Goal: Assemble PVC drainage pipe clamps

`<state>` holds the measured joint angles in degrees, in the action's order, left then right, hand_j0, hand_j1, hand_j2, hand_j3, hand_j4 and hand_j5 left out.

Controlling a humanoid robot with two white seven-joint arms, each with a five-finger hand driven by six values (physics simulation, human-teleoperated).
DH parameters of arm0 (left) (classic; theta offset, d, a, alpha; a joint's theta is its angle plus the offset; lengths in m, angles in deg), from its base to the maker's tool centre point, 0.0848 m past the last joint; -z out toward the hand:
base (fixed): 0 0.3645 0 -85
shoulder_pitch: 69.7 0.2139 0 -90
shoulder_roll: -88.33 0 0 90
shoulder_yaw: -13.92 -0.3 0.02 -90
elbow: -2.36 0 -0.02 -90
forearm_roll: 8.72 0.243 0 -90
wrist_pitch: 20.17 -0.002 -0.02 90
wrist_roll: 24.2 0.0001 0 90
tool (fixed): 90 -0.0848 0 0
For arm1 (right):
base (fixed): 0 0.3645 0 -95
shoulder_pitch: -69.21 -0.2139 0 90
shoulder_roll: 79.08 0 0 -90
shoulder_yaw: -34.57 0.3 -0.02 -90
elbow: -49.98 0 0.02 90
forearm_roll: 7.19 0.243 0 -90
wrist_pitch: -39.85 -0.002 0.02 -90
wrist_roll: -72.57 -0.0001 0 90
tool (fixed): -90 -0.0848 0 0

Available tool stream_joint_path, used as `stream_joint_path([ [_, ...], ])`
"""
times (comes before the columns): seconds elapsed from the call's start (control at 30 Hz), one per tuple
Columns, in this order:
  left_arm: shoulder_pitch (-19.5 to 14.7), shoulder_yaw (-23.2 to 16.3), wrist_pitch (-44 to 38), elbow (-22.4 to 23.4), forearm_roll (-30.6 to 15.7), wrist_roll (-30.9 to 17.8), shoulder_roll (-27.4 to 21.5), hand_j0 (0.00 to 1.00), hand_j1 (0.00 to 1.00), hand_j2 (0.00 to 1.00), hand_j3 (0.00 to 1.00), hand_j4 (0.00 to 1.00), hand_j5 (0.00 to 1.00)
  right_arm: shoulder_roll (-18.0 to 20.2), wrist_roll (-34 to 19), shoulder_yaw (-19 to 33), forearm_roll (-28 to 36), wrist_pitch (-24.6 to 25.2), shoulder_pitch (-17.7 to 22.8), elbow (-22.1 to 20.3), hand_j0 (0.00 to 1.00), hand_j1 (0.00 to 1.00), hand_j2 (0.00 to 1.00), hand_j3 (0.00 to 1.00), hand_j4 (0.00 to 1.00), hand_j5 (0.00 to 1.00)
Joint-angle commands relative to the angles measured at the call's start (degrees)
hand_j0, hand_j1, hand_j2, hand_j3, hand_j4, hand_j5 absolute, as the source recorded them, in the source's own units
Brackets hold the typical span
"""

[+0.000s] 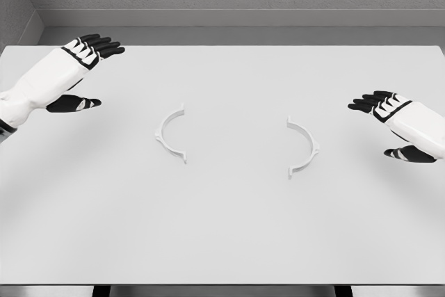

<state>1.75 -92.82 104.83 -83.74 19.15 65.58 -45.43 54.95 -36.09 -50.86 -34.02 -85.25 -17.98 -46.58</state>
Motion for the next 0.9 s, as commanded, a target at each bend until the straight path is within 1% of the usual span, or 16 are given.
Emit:
stream_joint_path([
  [0.0, 0.0, 0.0, 0.0, 0.0, -0.4, 0.0, 0.1, 1.0, 1.0, 1.0, 1.0, 1.0, 1.0, 0.0, 0.0, 0.0, 0.4, 0.1, 0.1, 0.0, 1.0, 1.0, 1.0, 1.0, 1.0, 1.0],
  [0.13, 0.1, 0.0, 0.0, 0.1, -0.4, 0.0, 0.5, 1.0, 1.0, 1.0, 1.0, 1.0, 1.0, -0.2, 0.1, 0.0, 0.5, 0.1, 0.0, 0.1, 1.0, 1.0, 1.0, 1.0, 1.0, 1.0],
  [0.17, 0.1, -0.2, 0.0, 0.5, -0.1, 0.0, 2.5, 1.0, 1.0, 1.0, 1.0, 1.0, 1.0, -0.3, 0.1, -0.4, 0.5, 0.1, -0.2, 0.1, 1.0, 1.0, 1.0, 1.0, 1.0, 1.0],
  [0.2, 0.1, -0.7, 0.0, 2.1, -0.1, 0.0, 3.8, 1.0, 1.0, 1.0, 1.0, 1.0, 1.0, -0.5, 0.2, -2.1, 0.5, 0.1, -0.3, -0.1, 1.0, 1.0, 1.0, 1.0, 1.0, 1.0],
  [0.27, 0.1, -1.7, 0.0, 2.8, -0.1, 0.0, 4.7, 1.0, 1.0, 1.0, 1.0, 1.0, 1.0, -3.4, 0.0, -3.2, 0.0, 0.1, -2.9, 0.0, 1.0, 1.0, 1.0, 1.0, 1.0, 1.0],
  [0.3, 0.1, -2.4, 0.0, 3.2, -0.1, 0.0, 5.3, 1.0, 1.0, 1.0, 1.0, 1.0, 1.0, -4.0, 0.1, -3.8, -1.3, 0.1, -3.3, -0.1, 1.0, 1.0, 1.0, 1.0, 1.0, 1.0],
  [0.33, 0.1, -3.1, 0.0, 3.5, -0.1, 0.0, 6.0, 1.0, 1.0, 1.0, 1.0, 1.0, 1.0, -5.3, 0.1, -6.0, -3.0, 1.1, -4.7, 0.1, 1.0, 1.0, 1.0, 1.0, 1.0, 1.0],
  [0.37, 0.1, -3.4, 0.0, 3.6, 0.0, 0.0, 6.5, 1.0, 1.0, 1.0, 1.0, 1.0, 1.0, -6.1, 0.2, -6.9, -4.1, 1.5, -5.5, 0.2, 1.0, 1.0, 1.0, 1.0, 1.0, 1.0],
  [0.4, 0.0, -3.8, 0.0, 4.2, 0.0, 0.0, 6.8, 1.0, 1.0, 1.0, 1.0, 1.0, 1.0, -6.7, 0.3, -7.3, -5.6, 4.2, -6.1, 0.1, 1.0, 1.0, 1.0, 1.0, 1.0, 1.0],
  [0.47, -0.6, -5.3, 0.0, 6.3, -0.1, 0.0, 7.7, 1.0, 1.0, 1.0, 1.0, 1.0, 1.0, -10.1, 0.3, -8.6, -8.8, 5.7, -7.4, 0.3, 1.0, 1.0, 1.0, 1.0, 1.0, 1.0],
  [0.5, -0.6, -5.5, 0.0, 6.4, 0.0, 0.0, 7.9, 1.0, 1.0, 1.0, 1.0, 1.0, 1.0, -11.4, 0.3, -8.6, -10.6, 6.8, -7.5, 0.3, 1.0, 1.0, 1.0, 1.0, 1.0, 1.0],
  [0.53, -0.6, -5.9, 0.0, 6.5, 0.0, 0.0, 7.9, 1.0, 1.0, 1.0, 1.0, 1.0, 1.0, -11.9, 0.3, -8.6, -11.0, 7.0, -7.6, 0.4, 1.0, 1.0, 1.0, 1.0, 1.0, 1.0],
  [0.57, -0.6, -6.9, 0.0, 6.5, -0.1, 0.0, 7.9, 1.0, 1.0, 1.0, 1.0, 1.0, 1.0, -13.8, 0.2, -8.5, -12.4, 7.6, -7.6, 0.6, 1.0, 1.0, 1.0, 1.0, 1.0, 1.0],
  [0.63, -0.7, -7.7, 0.0, 7.6, 0.0, 0.0, 8.4, 1.0, 1.0, 1.0, 1.0, 1.0, 1.0, -16.0, 0.2, -8.5, -14.2, 8.0, -8.4, 2.2, 1.0, 1.0, 1.0, 1.0, 1.0, 1.0],
  [0.77, -2.1, -7.9, 0.0, 11.6, 0.0, 0.0, 9.9, 1.0, 1.0, 1.0, 1.0, 1.0, 1.0, -16.9, 0.3, -8.3, -15.5, 8.2, -8.8, 3.3, 1.0, 1.0, 1.0, 1.0, 1.0, 1.0],
  [0.87, -4.1, -10.0, 0.0, 13.9, 0.0, 0.0, 11.1, 1.0, 1.0, 1.0, 1.0, 1.0, 1.0, -17.4, 0.3, -8.4, -16.1, 8.2, -8.9, 4.2, 1.0, 1.0, 1.0, 1.0, 1.0, 1.0],
])
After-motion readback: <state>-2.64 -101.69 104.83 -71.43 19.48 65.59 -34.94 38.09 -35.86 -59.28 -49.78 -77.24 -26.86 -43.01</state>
